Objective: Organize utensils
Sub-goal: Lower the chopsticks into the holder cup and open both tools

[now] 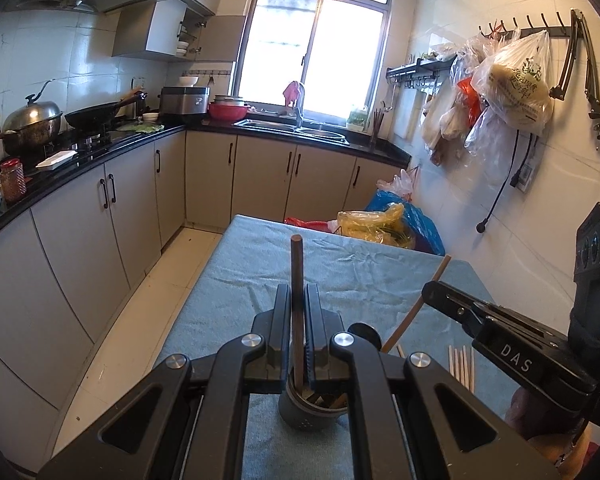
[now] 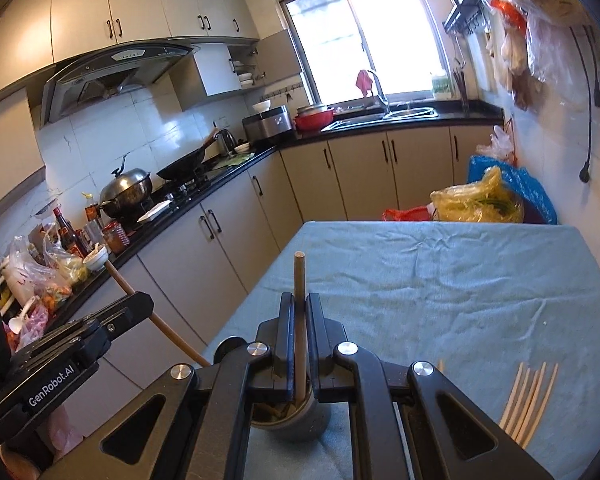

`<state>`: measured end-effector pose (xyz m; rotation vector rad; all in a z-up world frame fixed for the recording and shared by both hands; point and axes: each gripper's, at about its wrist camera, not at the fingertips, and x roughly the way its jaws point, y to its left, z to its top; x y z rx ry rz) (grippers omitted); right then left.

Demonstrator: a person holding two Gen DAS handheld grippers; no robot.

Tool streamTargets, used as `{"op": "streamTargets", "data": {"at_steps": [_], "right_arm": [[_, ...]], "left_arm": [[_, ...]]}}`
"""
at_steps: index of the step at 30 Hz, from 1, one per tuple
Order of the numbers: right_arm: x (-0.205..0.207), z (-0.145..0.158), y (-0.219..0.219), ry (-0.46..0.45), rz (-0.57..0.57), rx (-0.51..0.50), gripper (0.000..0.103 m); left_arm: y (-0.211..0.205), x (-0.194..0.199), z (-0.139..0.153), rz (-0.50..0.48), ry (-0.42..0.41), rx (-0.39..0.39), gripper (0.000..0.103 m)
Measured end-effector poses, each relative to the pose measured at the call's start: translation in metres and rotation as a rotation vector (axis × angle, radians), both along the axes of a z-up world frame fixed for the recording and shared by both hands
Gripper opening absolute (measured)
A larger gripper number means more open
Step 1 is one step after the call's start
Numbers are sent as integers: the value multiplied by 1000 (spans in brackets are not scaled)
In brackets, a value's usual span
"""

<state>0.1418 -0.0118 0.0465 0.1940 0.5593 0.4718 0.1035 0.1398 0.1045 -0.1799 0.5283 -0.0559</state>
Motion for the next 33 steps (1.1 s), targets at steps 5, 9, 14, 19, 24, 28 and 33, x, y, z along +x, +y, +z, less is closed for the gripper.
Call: {"op": "streamTargets", "data": {"at_steps": [5, 9, 14, 19, 24, 28, 33], "right_arm": [[-4, 3, 1, -2, 13, -7, 7], [-9, 8, -1, -13, 19, -9, 11], [-15, 16, -7, -28, 14, 6, 12], [-28, 27, -18, -46, 13, 38, 12], [-47, 32, -34, -49, 8, 66, 13], [-60, 32, -47, -48, -1, 85, 14], [-76, 24, -62, -33, -7, 95, 16]], "left_arm": [[1, -2, -1, -5, 5, -6, 8], [0, -5, 2, 1, -4, -10, 14], [1, -11, 7, 2, -12, -18, 14], [0, -24, 14, -2, -31, -22, 14], [-10, -40, 18, -10, -53, -1, 19], [-20, -52, 14, -26, -55, 15, 19], [-34, -63, 2, -42, -33, 34, 19]]}}
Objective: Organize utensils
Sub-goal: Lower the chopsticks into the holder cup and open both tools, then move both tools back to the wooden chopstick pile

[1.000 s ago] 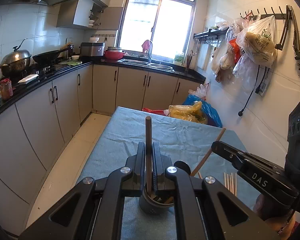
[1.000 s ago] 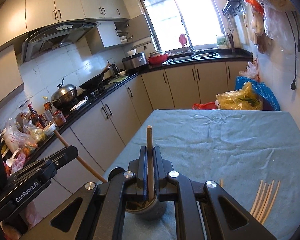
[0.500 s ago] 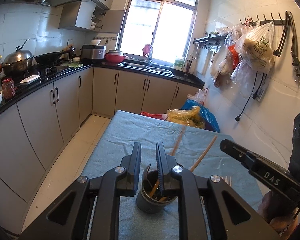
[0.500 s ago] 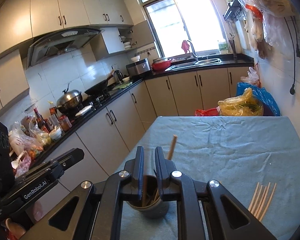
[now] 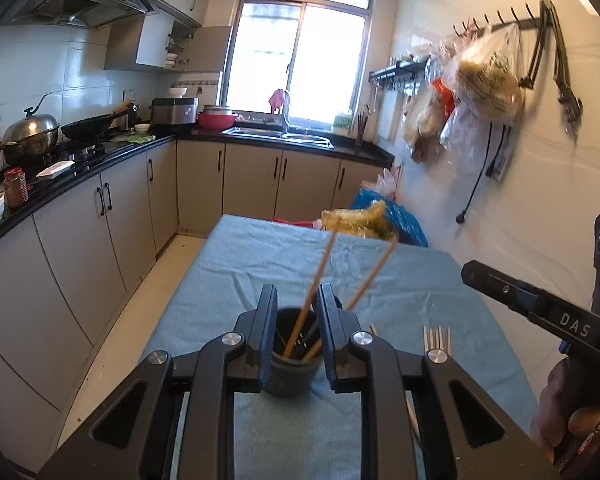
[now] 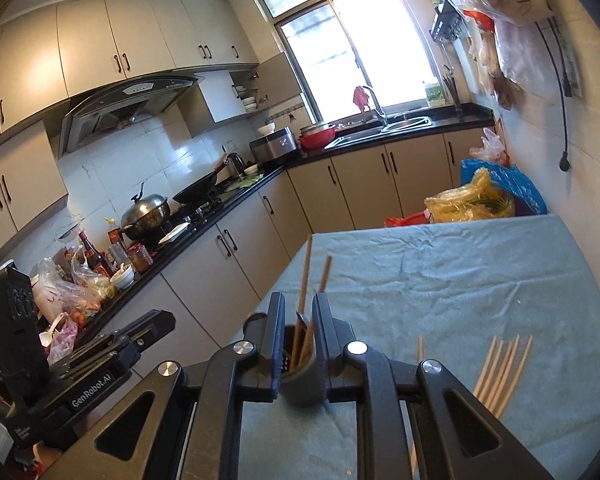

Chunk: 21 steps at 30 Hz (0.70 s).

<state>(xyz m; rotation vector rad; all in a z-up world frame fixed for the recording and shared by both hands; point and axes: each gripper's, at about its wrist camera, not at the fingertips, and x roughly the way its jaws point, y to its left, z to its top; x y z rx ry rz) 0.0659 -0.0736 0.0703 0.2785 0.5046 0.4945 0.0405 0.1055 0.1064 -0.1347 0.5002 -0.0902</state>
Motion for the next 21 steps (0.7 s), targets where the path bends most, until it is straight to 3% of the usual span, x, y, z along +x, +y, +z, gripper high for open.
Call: {"op": "streamTargets", "data": {"at_steps": [6, 15, 21], "right_arm": [[-21, -30, -15, 44, -27, -33, 20], [-37, -93, -63, 209, -115, -72, 21], [-40, -115, -102, 280, -180, -55, 21]], "left_arm": [[-23, -15, -29, -8, 44, 25, 26], [-73, -13, -99, -118, 235, 52, 26], [-102, -12, -117, -173, 294, 79, 26]]}}
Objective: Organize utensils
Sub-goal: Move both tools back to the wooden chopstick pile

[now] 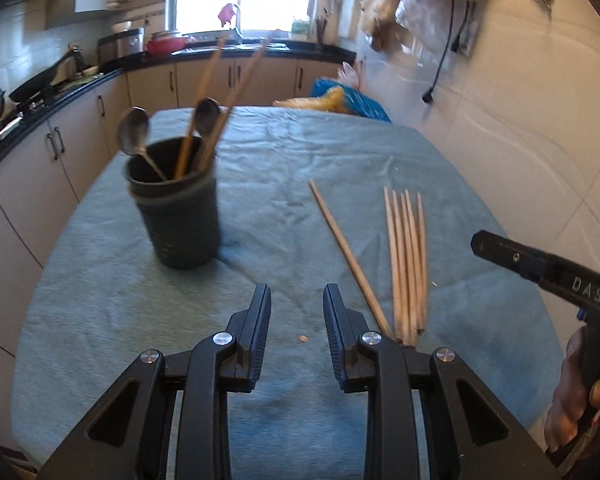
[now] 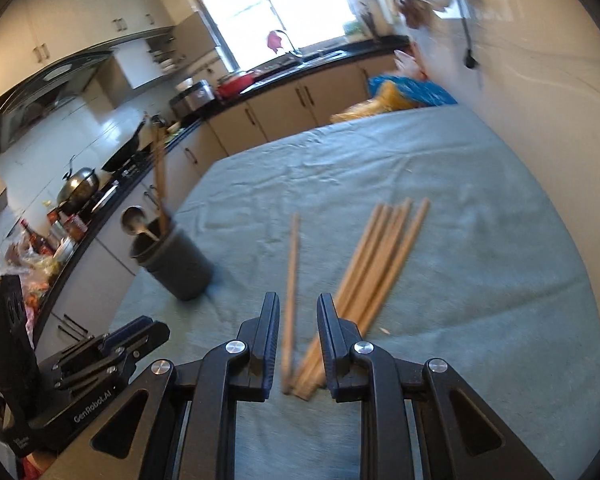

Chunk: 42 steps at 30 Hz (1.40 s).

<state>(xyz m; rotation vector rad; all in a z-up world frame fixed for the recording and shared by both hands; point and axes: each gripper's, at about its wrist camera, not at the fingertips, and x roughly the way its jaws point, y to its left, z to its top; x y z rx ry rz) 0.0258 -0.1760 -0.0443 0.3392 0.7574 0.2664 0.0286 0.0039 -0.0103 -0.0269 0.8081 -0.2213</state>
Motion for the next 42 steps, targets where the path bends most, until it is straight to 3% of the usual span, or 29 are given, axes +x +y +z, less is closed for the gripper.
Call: {"op": "streamTargets", "data": {"at_steps": [11, 21, 30, 36, 39, 42], "right_arm": [[32, -12, -53, 97, -90, 60, 21], [133, -28, -83, 291, -158, 73, 21], [186, -57, -74, 424, -204, -42, 21], [196, -66, -71, 434, -199, -97, 21], [197, -66, -64, 429, -174, -163, 9], [195, -65, -61, 423, -149, -202, 9]], "left_arm": [[-23, 21, -12, -25, 83, 44, 26], [-30, 29, -14, -40, 102, 55, 26], [-25, 37, -17, -35, 114, 65, 26], [-30, 47, -19, -34, 131, 75, 26], [-39, 56, -20, -33, 142, 85, 26], [-52, 66, -20, -38, 158, 97, 26]]}}
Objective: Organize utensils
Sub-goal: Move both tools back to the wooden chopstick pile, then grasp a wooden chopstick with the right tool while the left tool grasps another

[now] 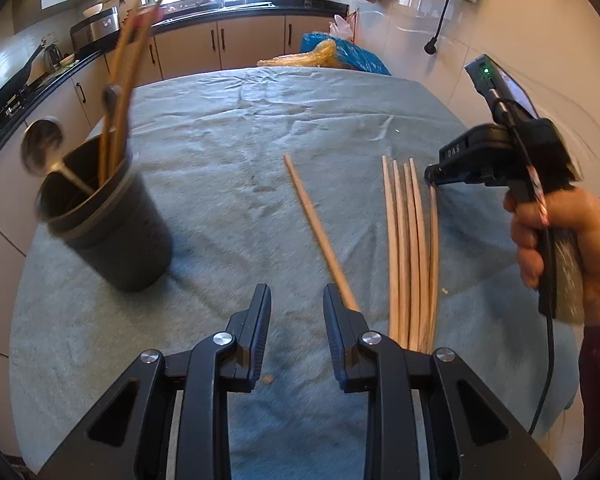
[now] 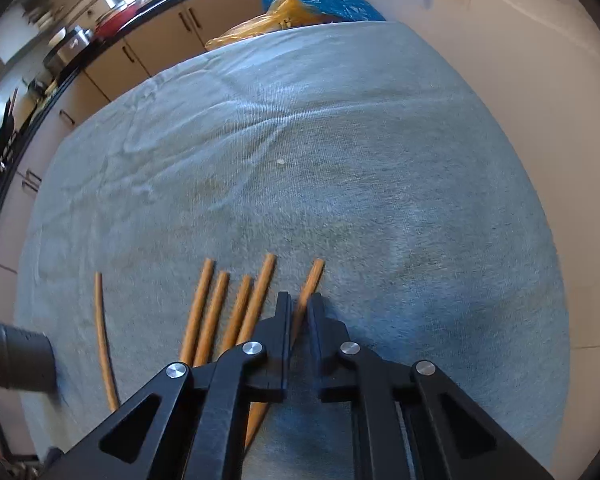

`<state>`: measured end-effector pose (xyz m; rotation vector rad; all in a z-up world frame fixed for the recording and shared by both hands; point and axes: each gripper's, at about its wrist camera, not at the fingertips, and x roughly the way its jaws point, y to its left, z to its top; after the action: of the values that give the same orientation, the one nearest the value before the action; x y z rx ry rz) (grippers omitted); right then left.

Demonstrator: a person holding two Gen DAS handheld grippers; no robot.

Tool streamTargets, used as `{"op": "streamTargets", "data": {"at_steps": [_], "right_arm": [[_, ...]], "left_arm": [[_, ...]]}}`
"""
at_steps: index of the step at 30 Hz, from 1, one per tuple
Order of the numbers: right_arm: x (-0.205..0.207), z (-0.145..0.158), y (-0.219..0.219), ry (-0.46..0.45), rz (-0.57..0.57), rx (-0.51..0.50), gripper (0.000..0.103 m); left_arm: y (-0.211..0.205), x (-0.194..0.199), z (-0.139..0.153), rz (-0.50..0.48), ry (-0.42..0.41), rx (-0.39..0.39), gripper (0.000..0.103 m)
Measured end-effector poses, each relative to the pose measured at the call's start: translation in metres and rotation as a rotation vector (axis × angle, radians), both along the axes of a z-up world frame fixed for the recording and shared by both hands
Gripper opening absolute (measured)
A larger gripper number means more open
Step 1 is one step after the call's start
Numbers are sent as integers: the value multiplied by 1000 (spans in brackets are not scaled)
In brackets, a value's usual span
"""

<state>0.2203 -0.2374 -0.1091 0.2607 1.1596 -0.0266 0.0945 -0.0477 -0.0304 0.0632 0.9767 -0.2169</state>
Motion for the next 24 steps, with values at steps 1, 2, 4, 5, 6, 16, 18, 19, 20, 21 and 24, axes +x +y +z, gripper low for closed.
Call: {"op": "streamTargets", "data": {"at_steps": [1, 2, 4, 5, 6, 16, 18, 19, 20, 21, 24], "right_arm": [[-2, 1, 0, -2, 14, -16, 9], [-5, 1, -3, -7, 14, -20, 6], [-12, 7, -11, -26, 17, -15, 0], [-18, 10, -16, -42, 16, -4, 0], [-19, 12, -17, -49, 17, 1, 0], [-44, 27, -52, -110, -20, 207, 2], [-50, 29, -55, -118, -11, 225, 2], [-54, 30, -56, -118, -6, 238, 2], [-57, 30, -56, -121, -2, 248, 2], [-58, 30, -56, -125, 2, 255, 2], [-53, 26, -54, -120, -2, 265, 2]], "left_arm": [[-3, 3, -1, -1, 6, 0, 26], [-7, 8, -1, -1, 17, -3, 26], [-14, 19, -3, 1, 47, -8, 28], [-18, 27, -3, 7, 67, -16, 28], [-21, 36, -4, 18, 85, -22, 28], [-35, 120, -18, 173, 184, 20, 32], [-37, 135, -24, 198, 211, 52, 32], [-37, 138, -25, 211, 205, 66, 32], [-37, 143, -27, 222, 195, 83, 33], [-37, 149, -29, 223, 201, 93, 35], [-37, 161, -41, 238, 234, 94, 35]]}}
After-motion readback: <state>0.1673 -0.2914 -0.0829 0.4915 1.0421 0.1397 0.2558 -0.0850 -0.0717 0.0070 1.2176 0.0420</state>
